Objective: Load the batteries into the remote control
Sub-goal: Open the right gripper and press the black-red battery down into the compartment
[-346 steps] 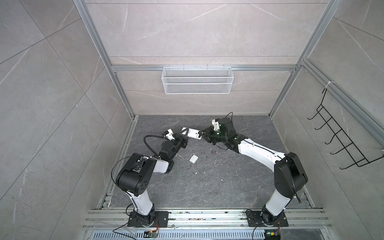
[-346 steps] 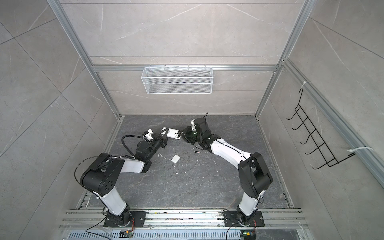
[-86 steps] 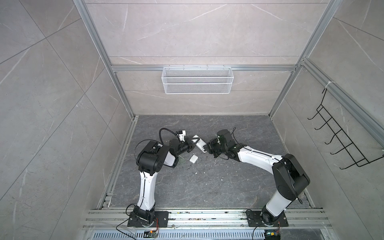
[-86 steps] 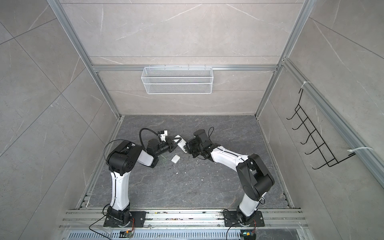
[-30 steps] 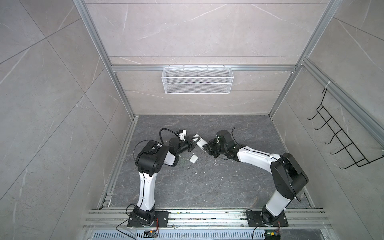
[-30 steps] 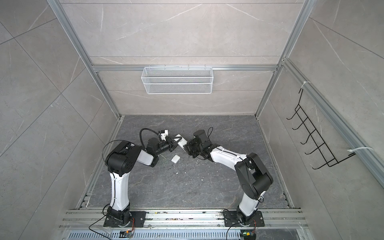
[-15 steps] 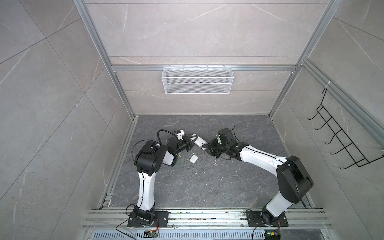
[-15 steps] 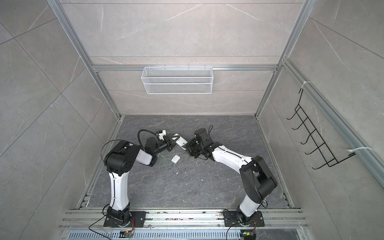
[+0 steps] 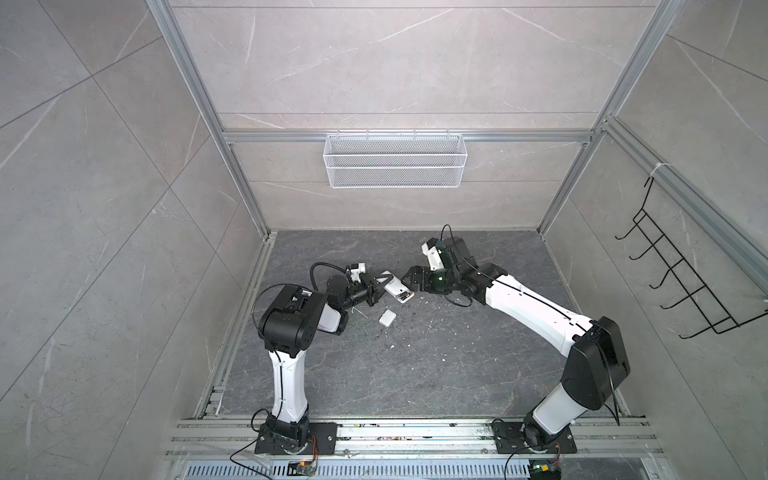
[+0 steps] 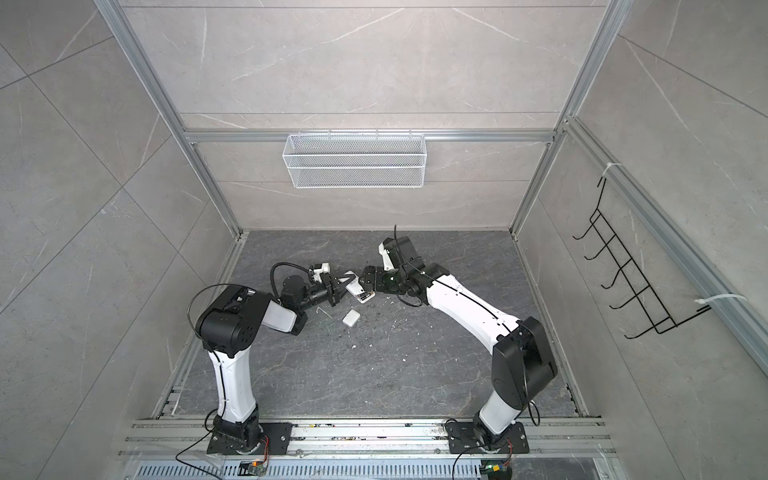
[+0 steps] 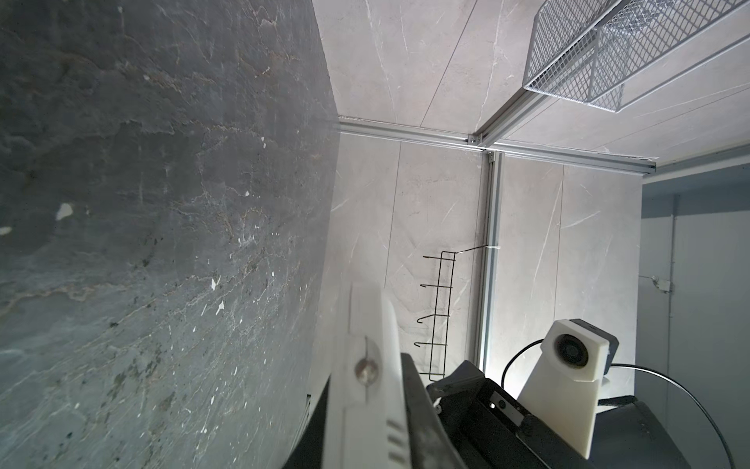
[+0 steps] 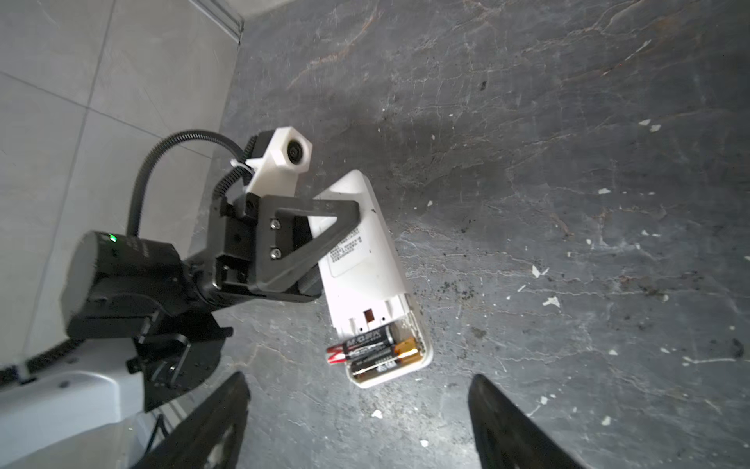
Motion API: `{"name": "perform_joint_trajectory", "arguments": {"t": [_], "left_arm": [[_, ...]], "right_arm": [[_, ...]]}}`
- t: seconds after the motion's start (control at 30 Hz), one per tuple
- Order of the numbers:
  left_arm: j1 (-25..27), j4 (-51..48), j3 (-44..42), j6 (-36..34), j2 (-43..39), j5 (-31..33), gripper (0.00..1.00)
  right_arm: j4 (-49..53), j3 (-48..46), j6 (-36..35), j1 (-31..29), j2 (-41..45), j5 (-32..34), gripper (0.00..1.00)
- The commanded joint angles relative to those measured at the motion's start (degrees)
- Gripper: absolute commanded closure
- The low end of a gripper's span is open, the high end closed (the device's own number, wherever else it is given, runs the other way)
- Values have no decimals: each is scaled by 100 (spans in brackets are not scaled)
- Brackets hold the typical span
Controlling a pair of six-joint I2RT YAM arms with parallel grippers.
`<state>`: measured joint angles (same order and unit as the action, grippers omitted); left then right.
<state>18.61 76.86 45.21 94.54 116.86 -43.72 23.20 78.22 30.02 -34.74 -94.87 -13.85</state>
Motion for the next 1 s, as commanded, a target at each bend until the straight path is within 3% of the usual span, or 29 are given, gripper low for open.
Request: {"name": "perform_joint_trajectory", "arguments": {"t": [0.0,0.97], "left_arm": [[-6,410,-30,282,-385,-385,100],[-6,409,111,522,-502,-752,100]], "right_arm": [[71,-46,-798,-205,-83,179,14],[91,119,-1077,-594,-431,487,16]]}}
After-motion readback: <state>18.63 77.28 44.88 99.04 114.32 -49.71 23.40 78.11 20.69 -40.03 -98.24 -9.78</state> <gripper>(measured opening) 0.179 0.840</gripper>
